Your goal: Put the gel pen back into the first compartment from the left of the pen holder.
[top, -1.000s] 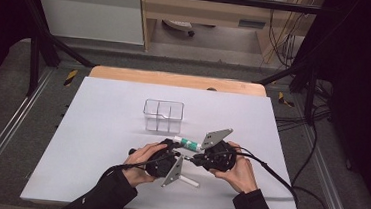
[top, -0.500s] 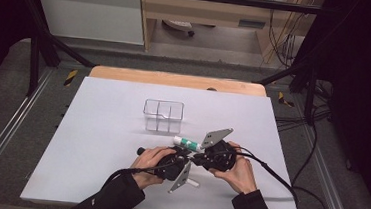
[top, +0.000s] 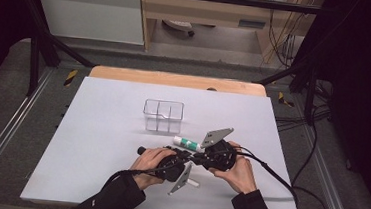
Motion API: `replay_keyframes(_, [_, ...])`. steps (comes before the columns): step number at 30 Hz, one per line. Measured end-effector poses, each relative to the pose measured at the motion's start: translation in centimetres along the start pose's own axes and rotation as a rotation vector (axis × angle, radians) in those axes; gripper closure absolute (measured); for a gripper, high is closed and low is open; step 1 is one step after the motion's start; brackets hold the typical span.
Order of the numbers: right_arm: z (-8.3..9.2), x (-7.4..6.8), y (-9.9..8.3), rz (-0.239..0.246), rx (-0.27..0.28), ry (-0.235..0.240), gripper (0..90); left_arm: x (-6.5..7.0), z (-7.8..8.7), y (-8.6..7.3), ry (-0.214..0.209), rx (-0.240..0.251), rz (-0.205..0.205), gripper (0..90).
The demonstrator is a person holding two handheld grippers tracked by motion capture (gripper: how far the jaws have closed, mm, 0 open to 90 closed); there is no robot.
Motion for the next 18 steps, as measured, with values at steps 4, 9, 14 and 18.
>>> replay_keyframes(4, [0.0, 0.0, 0.0, -0.007, 0.005, 0.008, 80.2, 0.0, 0.1, 0.0, -0.006, 0.0, 0.0, 78.2])
replay_keyframes(9, [0.3, -0.1, 0.1, -0.018, 0.042, 0.016, 78.0, -0.3, 0.5, -0.3, -0.003, -0.004, 0.024, 78.3])
replay_keyframes(14, [1.7, 0.1, 0.0, -0.024, 0.068, -0.015, 70.9, -0.1, 0.7, -2.0, -0.015, -0.051, 0.053, 78.3])
replay_keyframes(18, [2.6, 0.6, -0.5, -0.051, 0.093, -0.048, 63.7, 0.1, 1.0, -3.0, -0.02, -0.076, 0.09, 78.3])
Point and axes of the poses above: each handheld gripper's, and its own axes: z roughly backward along the jaws, y roughly out of its top, x roughly to its right, the point moved 5 cm from there along -z, roughly forward along the jaws, and after that the axes turned 14 degrees about y, right-handed, at the moved point
